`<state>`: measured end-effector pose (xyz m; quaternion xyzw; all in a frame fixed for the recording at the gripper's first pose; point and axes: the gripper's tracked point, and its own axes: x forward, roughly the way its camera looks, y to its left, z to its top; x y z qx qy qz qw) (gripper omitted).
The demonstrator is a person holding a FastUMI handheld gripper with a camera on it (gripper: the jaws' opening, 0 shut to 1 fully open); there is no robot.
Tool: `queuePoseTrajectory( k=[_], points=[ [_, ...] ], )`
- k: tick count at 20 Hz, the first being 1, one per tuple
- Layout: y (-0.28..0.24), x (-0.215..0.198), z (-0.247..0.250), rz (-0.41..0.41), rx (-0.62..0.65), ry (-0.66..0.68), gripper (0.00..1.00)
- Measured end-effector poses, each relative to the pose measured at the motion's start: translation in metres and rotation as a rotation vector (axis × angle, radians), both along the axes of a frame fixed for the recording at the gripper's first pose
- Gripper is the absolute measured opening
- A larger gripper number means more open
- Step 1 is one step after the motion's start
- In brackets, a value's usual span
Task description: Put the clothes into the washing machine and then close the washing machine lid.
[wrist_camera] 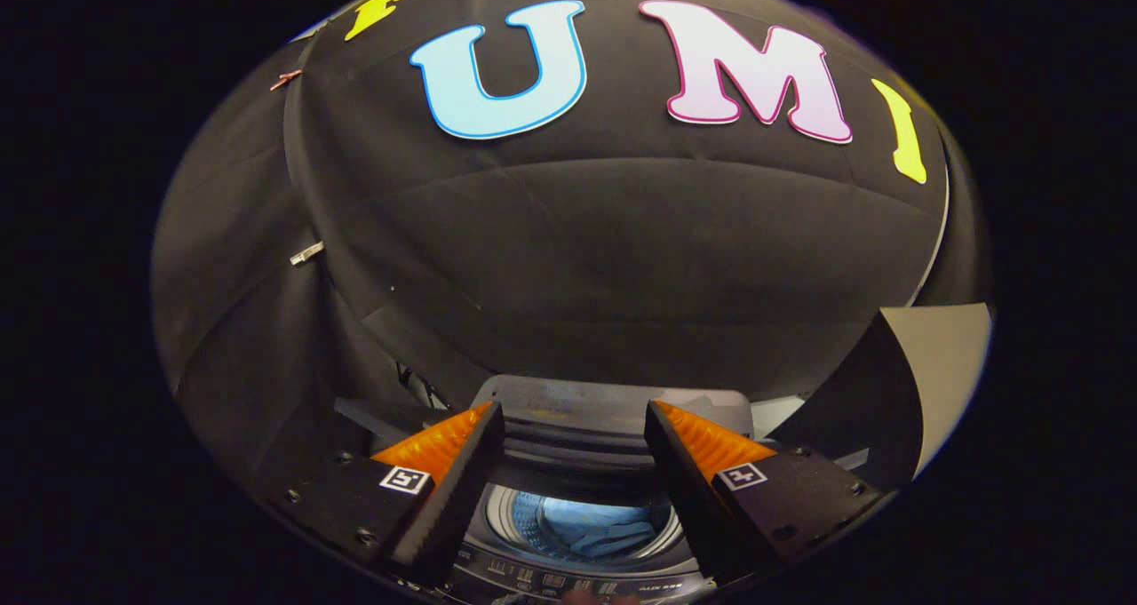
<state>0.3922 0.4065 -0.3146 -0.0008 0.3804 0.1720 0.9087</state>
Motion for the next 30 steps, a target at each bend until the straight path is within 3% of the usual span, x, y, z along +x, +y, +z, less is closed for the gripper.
queuePoseTrajectory(
  k=[5,14,21,30],
  points=[
    [-0.005,-0.042,-0.018,0.066,-0.039,0.034,1.0],
    [-0.031,-0.059,0.0,0.012,-0.056,-0.009,1.0],
    [-0.052,-0.087,0.076,-0.016,0.055,-0.124,1.0],
    [-0.136,-0.149,0.188,-0.057,0.138,-0.359,0.99]
  ],
)
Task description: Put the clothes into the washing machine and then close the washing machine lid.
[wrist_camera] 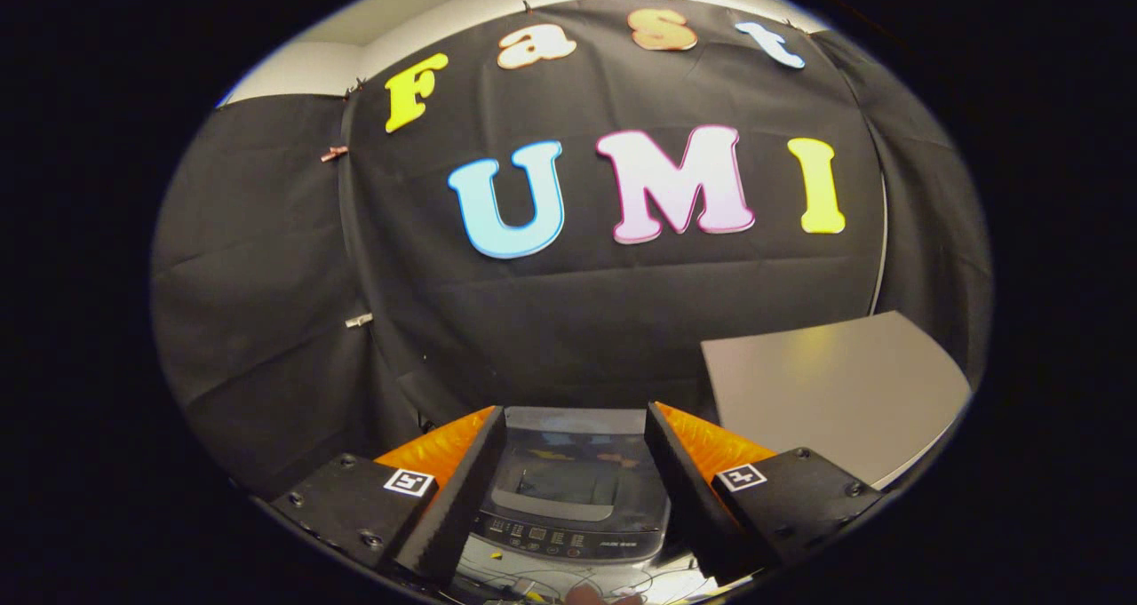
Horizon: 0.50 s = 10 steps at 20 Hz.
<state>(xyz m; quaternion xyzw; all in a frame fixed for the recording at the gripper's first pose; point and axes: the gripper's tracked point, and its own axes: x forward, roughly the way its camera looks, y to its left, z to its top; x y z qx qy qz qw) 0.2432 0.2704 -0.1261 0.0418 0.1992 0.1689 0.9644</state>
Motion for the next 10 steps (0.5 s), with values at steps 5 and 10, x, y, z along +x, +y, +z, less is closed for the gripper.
queuePoseTrajectory(
  k=[5,10],
  points=[
    [-0.066,-0.047,0.044,-0.035,-0.02,-0.103,0.99],
    [-0.121,-0.095,0.07,-0.082,0.024,-0.146,0.99]
  ],
)
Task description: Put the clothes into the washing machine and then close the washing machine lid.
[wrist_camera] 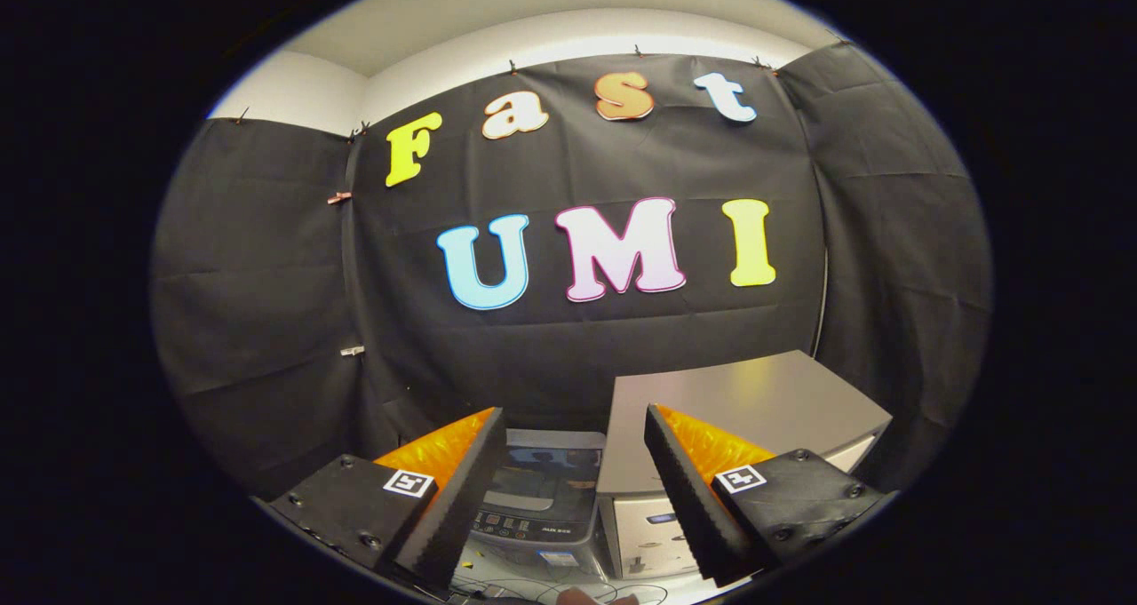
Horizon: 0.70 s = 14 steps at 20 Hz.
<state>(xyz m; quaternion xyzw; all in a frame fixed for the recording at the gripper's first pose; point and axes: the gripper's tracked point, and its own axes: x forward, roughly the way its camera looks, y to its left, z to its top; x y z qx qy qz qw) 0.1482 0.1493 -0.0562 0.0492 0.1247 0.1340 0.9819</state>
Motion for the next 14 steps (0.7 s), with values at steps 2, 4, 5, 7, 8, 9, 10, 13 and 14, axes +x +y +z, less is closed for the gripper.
queuePoseTrajectory(
  k=[2,4,5,7,8,9,10,13,14],
  points=[
    [-0.022,-0.014,0.005,-0.022,-0.005,-0.012,0.99],
    [-0.039,-0.029,0.011,-0.045,-0.02,-0.035,0.99],
    [-0.044,-0.038,0.014,-0.052,-0.032,-0.05,0.99],
    [-0.05,-0.055,0.022,-0.056,-0.049,-0.081,0.99],
    [-0.055,-0.064,0.026,-0.064,-0.061,-0.097,0.99],
    [-0.058,-0.073,0.029,-0.072,-0.069,-0.111,0.99],
    [-0.06,-0.083,0.031,-0.08,-0.078,-0.119,0.99],
    [-0.061,-0.111,0.033,-0.093,-0.093,-0.138,0.99],
    [-0.06,-0.12,0.033,-0.093,-0.106,-0.143,0.99]
  ],
)
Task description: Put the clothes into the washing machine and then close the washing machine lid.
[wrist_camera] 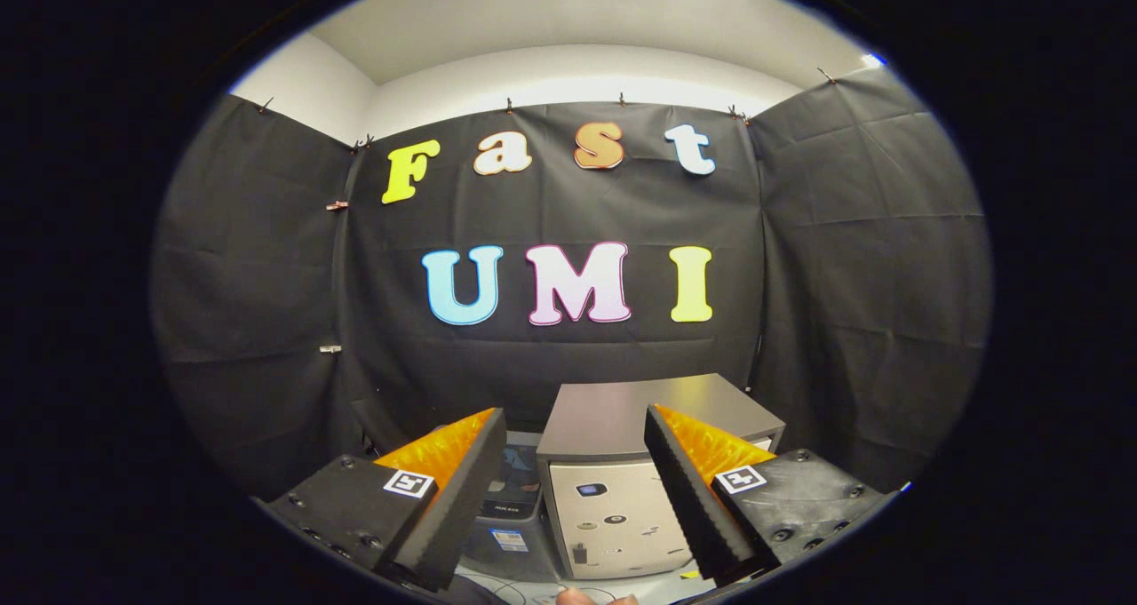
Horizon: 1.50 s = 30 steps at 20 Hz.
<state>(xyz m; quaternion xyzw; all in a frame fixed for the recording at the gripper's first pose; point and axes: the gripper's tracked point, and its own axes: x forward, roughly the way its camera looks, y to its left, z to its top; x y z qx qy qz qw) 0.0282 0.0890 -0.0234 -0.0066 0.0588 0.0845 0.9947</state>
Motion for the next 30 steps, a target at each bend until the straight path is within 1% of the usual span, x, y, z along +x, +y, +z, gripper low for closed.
queuePoseTrajectory(
  k=[5,7,14,22,30],
  points=[
    [-0.004,-0.023,0.011,-0.022,-0.056,-0.051,1.0],
    [-0.005,-0.028,0.014,-0.022,-0.05,-0.059,1.0],
    [-0.006,-0.033,0.011,-0.04,-0.021,-0.047,1.0],
    [0.004,-0.038,0.011,-0.024,-0.044,-0.044,1.0],
    [-0.002,-0.036,0.014,-0.04,-0.04,-0.047,1.0]
  ],
)
